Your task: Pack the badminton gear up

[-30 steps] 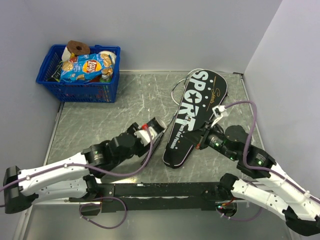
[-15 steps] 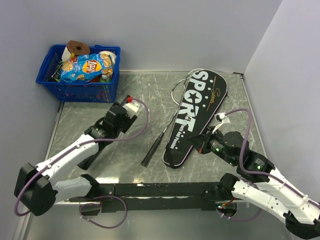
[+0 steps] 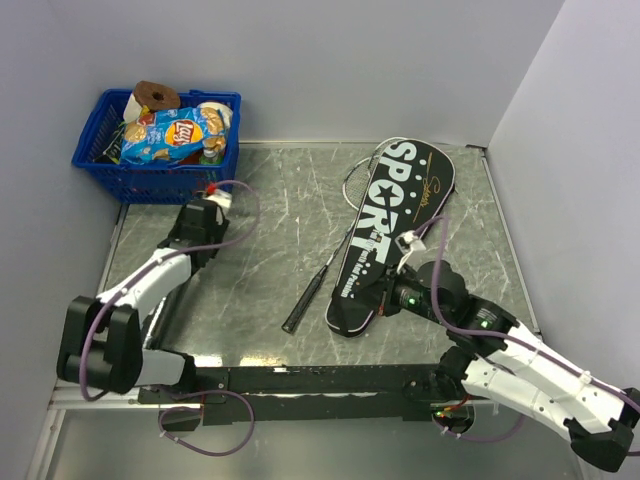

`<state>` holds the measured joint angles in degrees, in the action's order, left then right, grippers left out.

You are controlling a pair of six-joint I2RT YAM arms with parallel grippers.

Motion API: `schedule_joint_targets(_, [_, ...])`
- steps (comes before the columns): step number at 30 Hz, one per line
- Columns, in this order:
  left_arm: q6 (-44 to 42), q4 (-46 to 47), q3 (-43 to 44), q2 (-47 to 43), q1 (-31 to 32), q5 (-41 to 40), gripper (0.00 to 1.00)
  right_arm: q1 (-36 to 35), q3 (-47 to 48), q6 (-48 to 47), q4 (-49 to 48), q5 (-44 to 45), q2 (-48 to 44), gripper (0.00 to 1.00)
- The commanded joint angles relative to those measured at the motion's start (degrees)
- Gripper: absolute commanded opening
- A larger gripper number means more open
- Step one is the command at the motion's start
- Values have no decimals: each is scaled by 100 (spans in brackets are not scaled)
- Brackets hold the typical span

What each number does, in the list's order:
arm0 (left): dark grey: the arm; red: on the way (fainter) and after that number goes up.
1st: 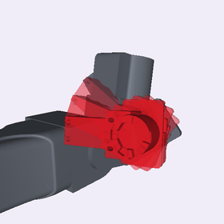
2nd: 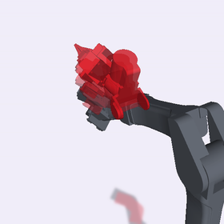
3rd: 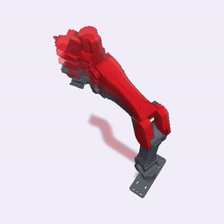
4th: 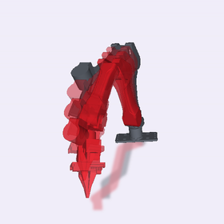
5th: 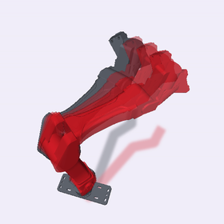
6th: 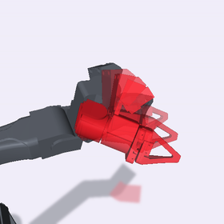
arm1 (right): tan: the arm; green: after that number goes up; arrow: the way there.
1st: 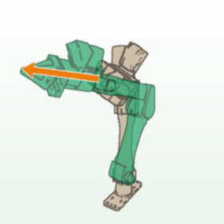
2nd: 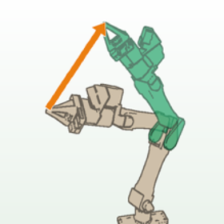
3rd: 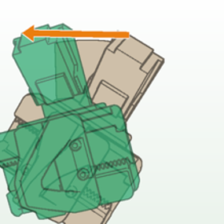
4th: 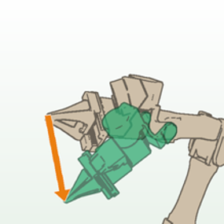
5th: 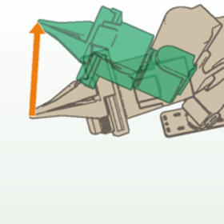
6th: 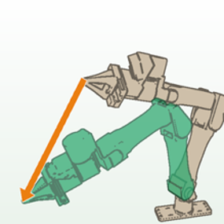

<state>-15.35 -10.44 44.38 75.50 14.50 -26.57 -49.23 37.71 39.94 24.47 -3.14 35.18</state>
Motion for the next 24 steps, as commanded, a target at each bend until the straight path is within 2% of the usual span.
schedule_joint_targets(1, [111,297,229,254,-640,-463,18,28,-264,180,-539,-494,-20,2])
schedule_joint_targets(5, [103,376,194,535,-1010,-569,19,19,-344,128,-478,-486,-151,6])
schedule_joint_targets(7, [129,454,141,631,-1142,-595,25,19,-326,93,-390,-486,-230,7])
schedule_joint_targets(8, [112,490,115,667,-1160,-630,31,28,-317,84,-355,-504,-257,10])
schedule_joint_targets(12, [103,473,114,895,-1178,-692,39,28,-352,66,-267,-477,-389,15])
schedule_joint_targets(16, [103,420,141,1054,-1187,-639,43,28,-423,84,-188,-504,-529,18])
schedule_joint_targets(20, [129,402,150,1168,-1187,-499,48,28,-502,119,-153,-477,-600,27])
schedule_joint_targets(21, [138,393,150,1177,-1187,-464,53,28,-528,128,-153,-486,-600,27])
schedule_joint_targets(24, [112,446,106,1230,-1187,-446,55,28,-589,163,-170,-539,-617,28])
